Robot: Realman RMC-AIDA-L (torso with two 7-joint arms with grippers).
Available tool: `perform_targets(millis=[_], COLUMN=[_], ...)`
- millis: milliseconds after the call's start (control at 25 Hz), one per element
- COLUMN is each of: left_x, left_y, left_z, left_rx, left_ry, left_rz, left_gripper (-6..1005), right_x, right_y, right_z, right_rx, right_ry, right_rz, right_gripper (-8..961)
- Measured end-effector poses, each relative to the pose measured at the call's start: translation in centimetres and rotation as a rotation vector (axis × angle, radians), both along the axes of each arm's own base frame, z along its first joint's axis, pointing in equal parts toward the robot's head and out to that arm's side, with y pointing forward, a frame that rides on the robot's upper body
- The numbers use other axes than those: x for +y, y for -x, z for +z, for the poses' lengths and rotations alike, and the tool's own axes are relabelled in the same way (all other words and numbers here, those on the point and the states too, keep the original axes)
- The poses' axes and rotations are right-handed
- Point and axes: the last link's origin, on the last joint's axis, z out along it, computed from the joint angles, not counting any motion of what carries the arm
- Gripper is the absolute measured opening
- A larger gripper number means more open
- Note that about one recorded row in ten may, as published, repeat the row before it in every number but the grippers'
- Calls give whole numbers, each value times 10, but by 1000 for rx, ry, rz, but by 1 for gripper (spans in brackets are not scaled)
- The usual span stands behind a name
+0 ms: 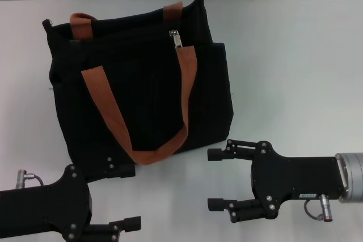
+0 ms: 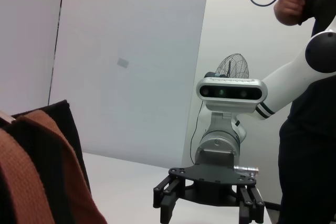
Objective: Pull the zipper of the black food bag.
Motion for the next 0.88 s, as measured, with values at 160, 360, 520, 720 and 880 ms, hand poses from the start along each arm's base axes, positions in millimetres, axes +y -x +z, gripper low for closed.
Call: perform_targets(millis=[160, 360, 520, 720, 880], left_x=[0, 0, 1, 4, 5], left_y=[0, 0, -1, -3, -4], left_z=[0, -1, -1, -1, -1], left_rx=[1, -1, -1, -1, 0], left_ry=[-1, 0, -1, 0, 0], left_rz=[0, -1, -6, -14, -18], left_gripper=[829, 829, 830, 830, 829], right_x=[0, 0, 0, 0, 0], right_y=[0, 0, -1, -1, -2], right_z=[0, 1, 1, 1, 2], right_rx=[0, 2, 4, 3, 3], right_ry=[-4, -6, -7, -9, -11], right_rz=[-2, -3, -4, -5, -6], right_gripper=[817, 817, 817, 817, 817])
